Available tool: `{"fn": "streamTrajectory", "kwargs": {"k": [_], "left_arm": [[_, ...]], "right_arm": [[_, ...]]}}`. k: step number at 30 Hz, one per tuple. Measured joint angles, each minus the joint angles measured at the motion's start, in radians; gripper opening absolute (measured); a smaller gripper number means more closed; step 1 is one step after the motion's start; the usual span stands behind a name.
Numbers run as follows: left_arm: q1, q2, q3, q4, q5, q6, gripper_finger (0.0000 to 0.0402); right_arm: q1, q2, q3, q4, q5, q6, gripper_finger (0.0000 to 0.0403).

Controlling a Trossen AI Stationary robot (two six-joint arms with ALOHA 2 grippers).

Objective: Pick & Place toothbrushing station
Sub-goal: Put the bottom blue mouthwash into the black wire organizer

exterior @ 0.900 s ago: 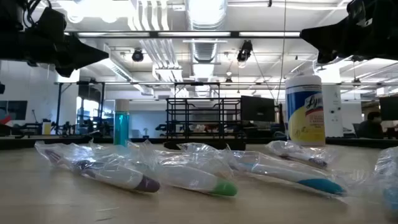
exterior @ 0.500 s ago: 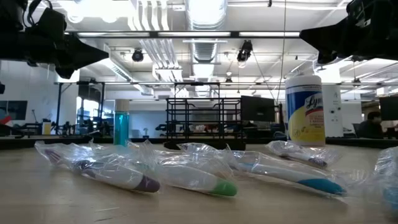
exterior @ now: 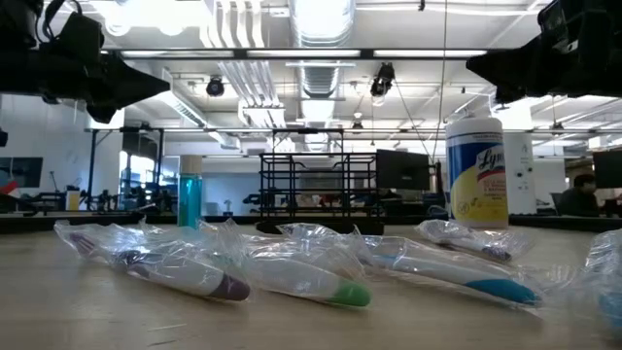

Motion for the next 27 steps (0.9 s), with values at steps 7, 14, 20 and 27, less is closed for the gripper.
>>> {"fn": "streamTrajectory", "kwargs": {"k": [7,14,20,27], "left_arm": [[0.0,0.0,0.0,0.0,0.001,-0.001,0.0014],[0.0,0.0,0.0,0.0,0.025,-0.029,0.0014],[0.0,0.0,0.002,-0.002,0.031,-0.03,0.0014],[0.0,0.0,0.011,-0.008,0.101,-0.02,0.0014]], "right_arm": [[0.0,0.028,0.0,-0.035,-0.002,0.042,0.0034],[0.0,0.041,0.101,-0.108,0.005,0.14,0.0034],[0.022,0.146,0.407,-0.51,0.029,0.159,0.0034],[0.106,0.339,0.746,-0.978,0.062,0.26,0.0034]]}}
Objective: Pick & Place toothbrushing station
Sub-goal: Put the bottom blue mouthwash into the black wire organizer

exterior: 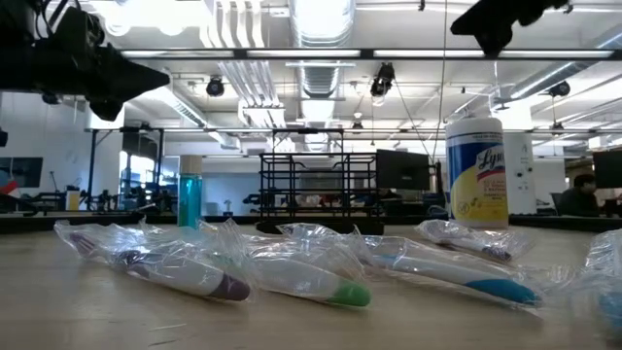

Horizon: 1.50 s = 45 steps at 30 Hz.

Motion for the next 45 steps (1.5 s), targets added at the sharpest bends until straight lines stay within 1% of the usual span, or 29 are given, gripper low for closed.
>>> {"fn": "streamTrajectory", "kwargs": {"k": [5,9,12,16,21,26,30,34,38,41,45], "left_arm": [[0.0,0.0,0.025,-0.042,0.009,0.0,0.0014],[0.0,0.0,0.045,-0.092,0.009,-0.008,0.0014],[0.0,0.0,0.047,-0.098,0.009,-0.008,0.0014],[0.0,0.0,0.047,-0.097,0.009,-0.008,0.0013],[0.0,0.0,0.047,-0.096,0.009,-0.014,0.0012],[0.0,0.0,0.047,-0.096,0.009,-0.011,0.0012],[0.0,0.0,0.047,-0.096,0.009,-0.01,0.0012],[0.0,0.0,0.047,-0.096,0.009,-0.01,0.0012],[0.0,0.0,0.047,-0.096,0.009,-0.011,0.0012],[0.0,0.0,0.047,-0.096,0.009,-0.011,0.0012],[0.0,0.0,0.047,-0.099,0.012,-0.014,0.0012]], "right_arm": [[0.149,0.149,0.197,-0.289,0.093,0.078,0.0034],[0.281,0.253,0.323,-0.457,0.137,0.176,0.0034],[0.377,0.329,0.398,-0.531,0.137,0.268,0.0034],[0.49,0.431,0.474,-0.577,0.137,0.375,0.0034],[0.59,0.581,0.571,-0.658,0.11,0.455,0.0047],[0.649,0.74,0.667,-0.766,0.101,0.429,0.0086],[0.652,0.853,0.738,-0.823,0.096,0.358,0.0125],[0.652,0.936,0.796,-0.841,0.088,0.249,0.0164],[0.652,0.979,0.829,-0.842,0.051,0.176,0.0198],[0.658,0.988,0.838,-0.834,0.017,0.193,0.0214],[0.693,0.987,0.838,-0.83,0.01,0.228,0.0227]]}}
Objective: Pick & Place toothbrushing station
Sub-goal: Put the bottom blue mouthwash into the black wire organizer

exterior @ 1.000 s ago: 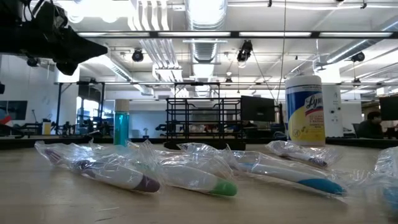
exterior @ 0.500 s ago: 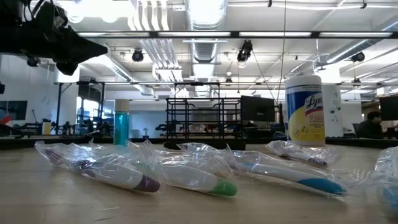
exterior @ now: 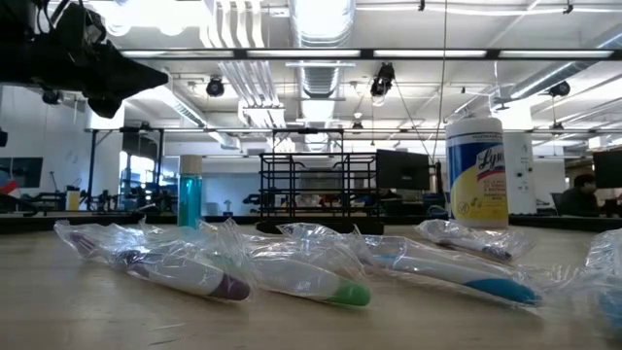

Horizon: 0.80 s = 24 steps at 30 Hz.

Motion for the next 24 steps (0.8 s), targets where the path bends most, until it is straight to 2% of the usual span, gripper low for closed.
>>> {"fn": "streamTrajectory", "kwargs": {"k": [13,24], "left_arm": [[0.0,0.0,0.0,-0.039,0.003,-0.026,0.0012],[0.0,0.0,-0.001,-0.04,0.003,-0.026,0.0012]], "right_arm": [[0.052,0.037,-0.068,0.093,0.005,-0.023,0.0246],[0.079,0.038,-0.148,0.147,0.027,-0.062,0.0243]]}}
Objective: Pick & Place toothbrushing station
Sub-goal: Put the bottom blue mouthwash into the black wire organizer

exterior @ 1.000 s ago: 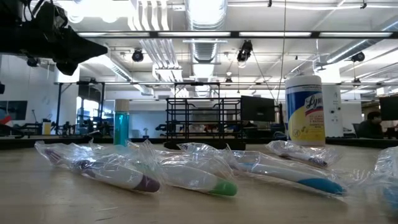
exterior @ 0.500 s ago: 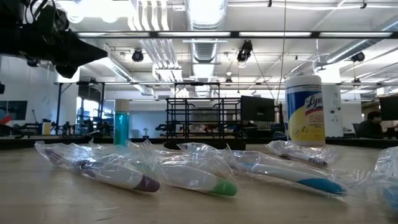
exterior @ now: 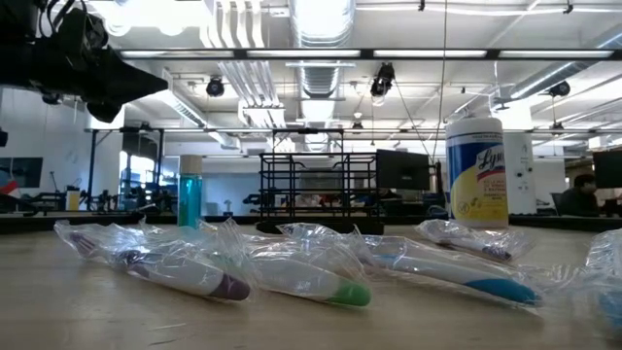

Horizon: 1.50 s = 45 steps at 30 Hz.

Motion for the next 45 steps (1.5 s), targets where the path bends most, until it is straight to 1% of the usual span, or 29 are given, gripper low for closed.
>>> {"fn": "streamTrajectory", "kwargs": {"k": [6,13,22,26,32,38,45], "left_arm": [[0.0,0.0,-0.001,-0.009,0.0,0.005,0.0012],[0.0,0.0,-0.001,-0.01,0.0,0.005,0.0012],[0.0,0.0,-0.001,-0.011,0.0,0.005,0.0012],[0.0,0.0,-0.004,-0.011,0.0,0.005,0.0012],[0.0,0.0,-0.009,-0.013,0.0,0.005,0.0012],[0.0,0.0,-0.009,-0.012,0.0,0.005,0.0012],[0.0,0.0,-0.009,-0.012,0.0,0.004,0.0012]], "right_arm": [[0.0,0.0,-0.017,0.01,0.01,-0.026,0.0242],[-0.001,0.0,-0.077,0.081,0.014,-0.083,0.0233],[-0.001,0.0,-0.142,0.113,0.016,-0.09,0.0231],[-0.001,0.0,-0.148,0.144,0.016,-0.111,0.0227],[-0.001,0.0,-0.151,0.144,0.015,-0.114,0.0219],[-0.011,0.0,-0.155,0.148,0.011,-0.142,0.02],[-0.026,0.0,-0.155,0.15,-0.004,-0.16,0.0162]]}}
